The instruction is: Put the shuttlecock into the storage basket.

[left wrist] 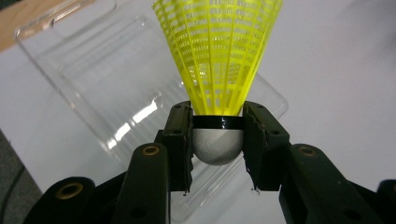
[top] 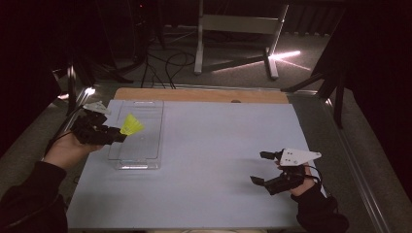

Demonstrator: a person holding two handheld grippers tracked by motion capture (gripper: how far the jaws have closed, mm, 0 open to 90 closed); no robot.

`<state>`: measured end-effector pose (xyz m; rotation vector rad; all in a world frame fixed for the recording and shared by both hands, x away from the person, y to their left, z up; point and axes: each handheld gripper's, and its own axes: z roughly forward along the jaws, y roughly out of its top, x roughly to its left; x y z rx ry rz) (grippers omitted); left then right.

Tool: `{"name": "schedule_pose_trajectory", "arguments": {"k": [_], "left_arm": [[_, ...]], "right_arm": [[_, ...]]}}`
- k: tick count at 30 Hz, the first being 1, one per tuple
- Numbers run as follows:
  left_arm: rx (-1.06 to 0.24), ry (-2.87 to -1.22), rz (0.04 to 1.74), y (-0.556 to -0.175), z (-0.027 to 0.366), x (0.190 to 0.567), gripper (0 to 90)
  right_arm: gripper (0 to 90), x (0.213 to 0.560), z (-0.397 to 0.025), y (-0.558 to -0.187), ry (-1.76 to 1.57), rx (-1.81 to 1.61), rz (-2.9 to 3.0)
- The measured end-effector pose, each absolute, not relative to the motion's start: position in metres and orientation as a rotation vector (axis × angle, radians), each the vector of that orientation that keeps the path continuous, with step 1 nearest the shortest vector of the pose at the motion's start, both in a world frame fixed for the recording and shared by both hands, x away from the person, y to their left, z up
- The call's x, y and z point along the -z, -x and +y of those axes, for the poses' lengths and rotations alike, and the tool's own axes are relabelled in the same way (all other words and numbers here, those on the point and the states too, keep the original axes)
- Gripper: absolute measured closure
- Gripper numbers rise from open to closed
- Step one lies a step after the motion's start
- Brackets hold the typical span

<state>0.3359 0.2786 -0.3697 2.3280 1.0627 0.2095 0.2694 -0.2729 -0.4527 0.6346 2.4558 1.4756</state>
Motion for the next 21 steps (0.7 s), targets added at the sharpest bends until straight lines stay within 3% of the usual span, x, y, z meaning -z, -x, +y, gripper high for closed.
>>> {"name": "schedule_pose_trajectory", "arguments": {"k": [21], "left_arm": [[-0.226, -2.242, 1.197, -0.334, 0.292, 0.401, 65.5]], "right_arm": [[9.4, 0.471, -0.287, -0.254, -0.767, -1.522, 2.276]]}}
